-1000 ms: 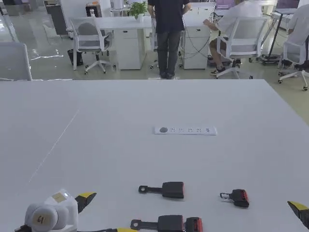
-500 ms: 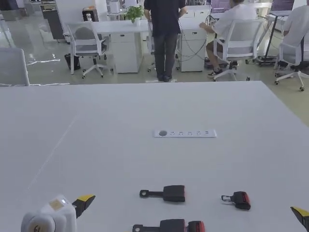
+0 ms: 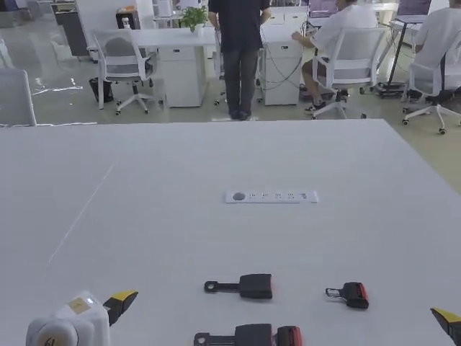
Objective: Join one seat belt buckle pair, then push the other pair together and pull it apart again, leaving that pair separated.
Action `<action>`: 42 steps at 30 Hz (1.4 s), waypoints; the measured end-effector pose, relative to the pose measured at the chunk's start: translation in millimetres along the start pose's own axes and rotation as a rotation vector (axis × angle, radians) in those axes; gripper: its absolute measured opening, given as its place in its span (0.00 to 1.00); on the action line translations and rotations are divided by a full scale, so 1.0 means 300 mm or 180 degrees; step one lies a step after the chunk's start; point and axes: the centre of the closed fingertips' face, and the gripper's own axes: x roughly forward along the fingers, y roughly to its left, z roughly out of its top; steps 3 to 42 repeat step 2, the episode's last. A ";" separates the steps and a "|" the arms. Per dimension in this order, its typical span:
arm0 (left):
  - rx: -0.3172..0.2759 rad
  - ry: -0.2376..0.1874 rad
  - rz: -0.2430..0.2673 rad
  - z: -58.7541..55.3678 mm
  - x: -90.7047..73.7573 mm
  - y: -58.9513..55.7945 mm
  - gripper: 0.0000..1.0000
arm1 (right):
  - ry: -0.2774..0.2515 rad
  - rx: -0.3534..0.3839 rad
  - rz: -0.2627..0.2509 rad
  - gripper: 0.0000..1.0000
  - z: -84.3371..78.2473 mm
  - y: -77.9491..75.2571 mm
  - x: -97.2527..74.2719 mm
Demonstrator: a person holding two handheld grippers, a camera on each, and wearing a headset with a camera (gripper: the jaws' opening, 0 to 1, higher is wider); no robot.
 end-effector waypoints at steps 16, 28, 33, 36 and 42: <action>0.0028 0.0026 -0.0001 -0.008 0.003 0.004 1.00 | -0.0002 -0.0010 -0.0006 1.00 0.003 0.000 0.001; 0.0028 0.0026 -0.0001 -0.008 0.003 0.004 1.00 | -0.0002 -0.0010 -0.0006 1.00 0.003 0.000 0.001; 0.0028 0.0026 -0.0001 -0.008 0.003 0.004 1.00 | -0.0002 -0.0010 -0.0006 1.00 0.003 0.000 0.001; 0.0028 0.0026 -0.0001 -0.008 0.003 0.004 1.00 | -0.0002 -0.0010 -0.0006 1.00 0.003 0.000 0.001; 0.0028 0.0026 -0.0001 -0.008 0.003 0.004 1.00 | -0.0002 -0.0010 -0.0006 1.00 0.003 0.000 0.001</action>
